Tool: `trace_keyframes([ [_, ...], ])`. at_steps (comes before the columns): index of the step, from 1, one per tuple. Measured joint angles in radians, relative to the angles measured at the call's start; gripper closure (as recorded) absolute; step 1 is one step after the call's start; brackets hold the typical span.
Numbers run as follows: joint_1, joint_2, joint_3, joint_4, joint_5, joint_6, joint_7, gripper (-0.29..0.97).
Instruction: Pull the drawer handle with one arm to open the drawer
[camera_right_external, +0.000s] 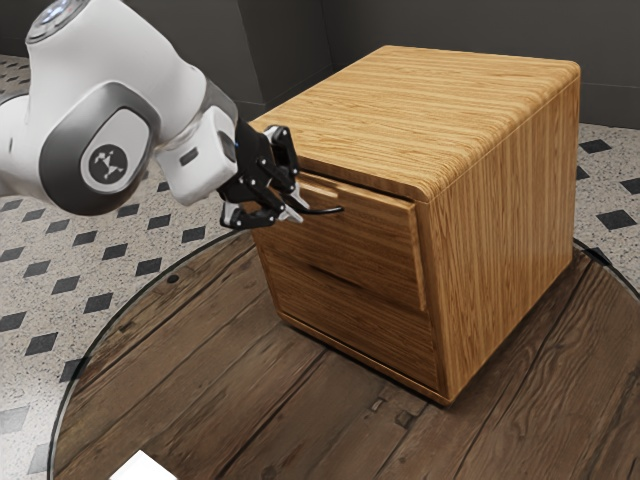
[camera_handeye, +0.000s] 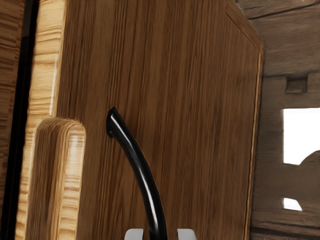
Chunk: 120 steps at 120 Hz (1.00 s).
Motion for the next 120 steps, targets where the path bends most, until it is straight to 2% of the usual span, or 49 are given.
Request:
trace_keyframes([
  [120, 0.004, -0.185, -0.007, -0.183, 0.013, 0.004, -0.007, 0.71],
])
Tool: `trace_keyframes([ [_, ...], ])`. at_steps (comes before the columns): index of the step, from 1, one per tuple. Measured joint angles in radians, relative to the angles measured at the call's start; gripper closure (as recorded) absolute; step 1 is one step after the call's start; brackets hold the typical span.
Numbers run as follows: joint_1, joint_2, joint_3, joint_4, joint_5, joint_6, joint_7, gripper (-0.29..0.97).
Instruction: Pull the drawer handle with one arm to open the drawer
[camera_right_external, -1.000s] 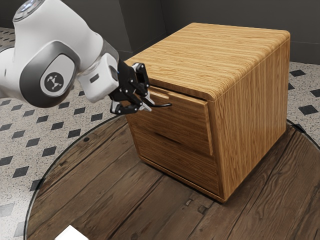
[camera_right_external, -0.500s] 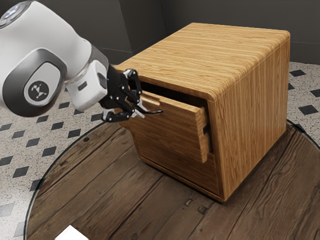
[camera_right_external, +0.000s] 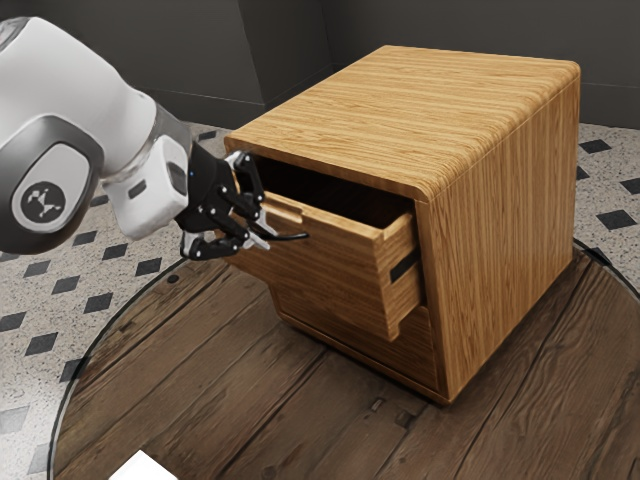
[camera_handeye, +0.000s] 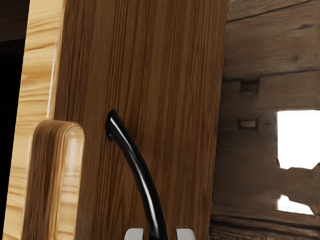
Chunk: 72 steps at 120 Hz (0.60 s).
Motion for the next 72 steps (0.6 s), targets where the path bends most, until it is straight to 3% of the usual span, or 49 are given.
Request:
trace_keyframes([
  [72, 0.002, -0.118, -0.001, -0.102, 0.017, 0.001, -0.005, 0.71],
])
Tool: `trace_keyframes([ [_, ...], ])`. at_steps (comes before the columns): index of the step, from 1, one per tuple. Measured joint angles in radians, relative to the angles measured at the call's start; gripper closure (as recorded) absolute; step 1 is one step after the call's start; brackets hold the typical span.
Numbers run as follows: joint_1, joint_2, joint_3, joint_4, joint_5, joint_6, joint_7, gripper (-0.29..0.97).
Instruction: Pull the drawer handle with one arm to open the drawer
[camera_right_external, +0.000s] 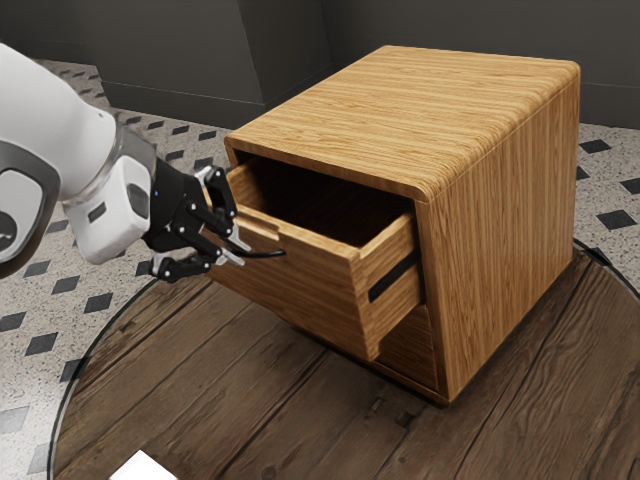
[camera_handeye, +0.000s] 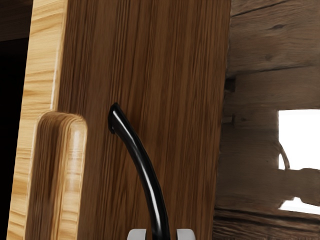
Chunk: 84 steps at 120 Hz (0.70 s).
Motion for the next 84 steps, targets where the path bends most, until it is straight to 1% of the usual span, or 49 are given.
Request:
trace_keyframes([
  [42, 0.000, -0.051, -0.005, -0.043, 0.001, -0.002, -0.004, 0.71],
  [84, 0.000, -0.123, -0.006, -0.095, 0.021, -0.006, -0.012, 0.71],
])
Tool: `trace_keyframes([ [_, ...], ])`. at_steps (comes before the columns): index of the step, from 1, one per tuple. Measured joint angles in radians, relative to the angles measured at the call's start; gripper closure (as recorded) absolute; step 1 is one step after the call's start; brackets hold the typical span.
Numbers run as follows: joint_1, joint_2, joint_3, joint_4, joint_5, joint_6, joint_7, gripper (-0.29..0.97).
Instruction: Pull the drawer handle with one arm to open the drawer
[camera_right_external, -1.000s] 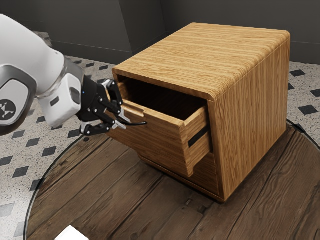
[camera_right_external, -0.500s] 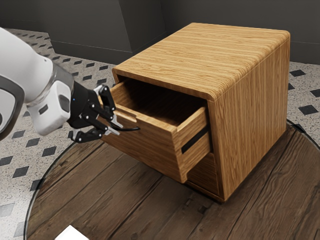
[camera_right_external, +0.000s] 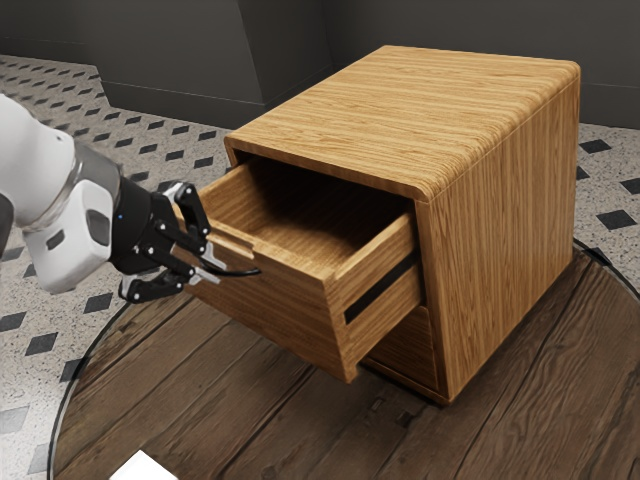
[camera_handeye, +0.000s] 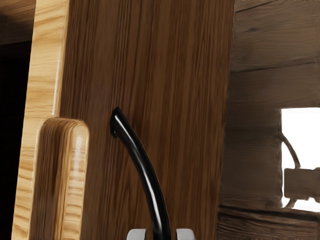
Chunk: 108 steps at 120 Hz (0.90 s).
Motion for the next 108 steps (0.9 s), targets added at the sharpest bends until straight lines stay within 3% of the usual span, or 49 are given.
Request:
trace_keyframes([
  [91, 0.002, -0.186, -0.003, -0.124, 0.038, -0.031, -0.020, 0.71],
  [108, 0.040, -0.235, -0.020, -0.151, 0.042, -0.048, -0.023, 0.70],
])
